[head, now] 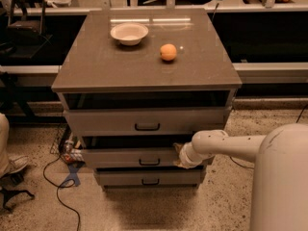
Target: Open middle drawer
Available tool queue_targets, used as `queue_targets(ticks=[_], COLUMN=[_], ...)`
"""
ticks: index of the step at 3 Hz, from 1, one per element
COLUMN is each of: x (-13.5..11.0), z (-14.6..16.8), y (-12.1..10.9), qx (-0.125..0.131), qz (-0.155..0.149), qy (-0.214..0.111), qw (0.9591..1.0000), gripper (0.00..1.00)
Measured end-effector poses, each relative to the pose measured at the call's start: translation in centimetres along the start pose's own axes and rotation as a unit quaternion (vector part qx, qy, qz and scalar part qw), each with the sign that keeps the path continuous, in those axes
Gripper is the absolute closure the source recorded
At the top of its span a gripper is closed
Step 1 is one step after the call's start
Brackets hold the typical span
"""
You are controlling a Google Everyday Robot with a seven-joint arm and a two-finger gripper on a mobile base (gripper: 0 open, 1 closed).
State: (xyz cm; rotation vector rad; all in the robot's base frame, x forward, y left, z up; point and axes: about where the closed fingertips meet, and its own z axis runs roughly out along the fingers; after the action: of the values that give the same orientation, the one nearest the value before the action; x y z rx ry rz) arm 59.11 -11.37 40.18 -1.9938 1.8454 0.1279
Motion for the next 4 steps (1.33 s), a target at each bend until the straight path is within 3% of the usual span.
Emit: queue_targets(ticks=[2,4], x=[-0.08,-0.13], z=[-0.22,-0.34], y=[-0.05,-0.09], qx=[0.000,0.000], qz=[0.000,0.000], qy=[0.000,0.000], qw=[1.0000,1.0000], gripper=[1.00,0.51])
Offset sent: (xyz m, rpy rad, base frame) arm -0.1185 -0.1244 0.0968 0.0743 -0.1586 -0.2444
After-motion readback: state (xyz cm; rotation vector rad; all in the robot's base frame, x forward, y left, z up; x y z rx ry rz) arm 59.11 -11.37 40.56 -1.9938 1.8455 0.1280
